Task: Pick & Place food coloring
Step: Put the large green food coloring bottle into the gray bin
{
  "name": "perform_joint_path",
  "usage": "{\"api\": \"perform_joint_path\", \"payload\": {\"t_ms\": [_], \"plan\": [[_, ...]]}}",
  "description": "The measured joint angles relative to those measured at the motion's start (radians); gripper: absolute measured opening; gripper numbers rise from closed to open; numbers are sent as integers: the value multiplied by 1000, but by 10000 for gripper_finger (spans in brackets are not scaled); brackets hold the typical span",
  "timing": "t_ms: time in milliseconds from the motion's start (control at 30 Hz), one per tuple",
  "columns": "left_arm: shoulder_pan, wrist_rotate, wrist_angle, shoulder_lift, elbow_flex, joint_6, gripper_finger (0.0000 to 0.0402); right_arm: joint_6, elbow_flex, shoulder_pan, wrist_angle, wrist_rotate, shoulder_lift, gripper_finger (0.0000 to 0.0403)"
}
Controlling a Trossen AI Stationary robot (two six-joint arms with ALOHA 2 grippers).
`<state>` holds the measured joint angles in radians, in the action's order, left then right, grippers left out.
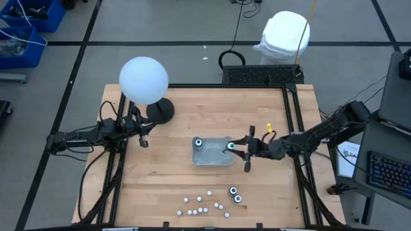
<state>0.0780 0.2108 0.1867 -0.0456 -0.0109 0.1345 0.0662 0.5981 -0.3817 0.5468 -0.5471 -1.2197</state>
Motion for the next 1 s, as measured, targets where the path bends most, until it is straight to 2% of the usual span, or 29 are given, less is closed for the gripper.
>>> {"api": "perform_joint_path", "payload": {"t_ms": [633,1000], "plan": [[0,0,1,0,0,-1,63,-43,400,58,-52,4,-401,113],[0,0,-1,0,0,1,63,48,469,101,-19,2,-562,115]]}}
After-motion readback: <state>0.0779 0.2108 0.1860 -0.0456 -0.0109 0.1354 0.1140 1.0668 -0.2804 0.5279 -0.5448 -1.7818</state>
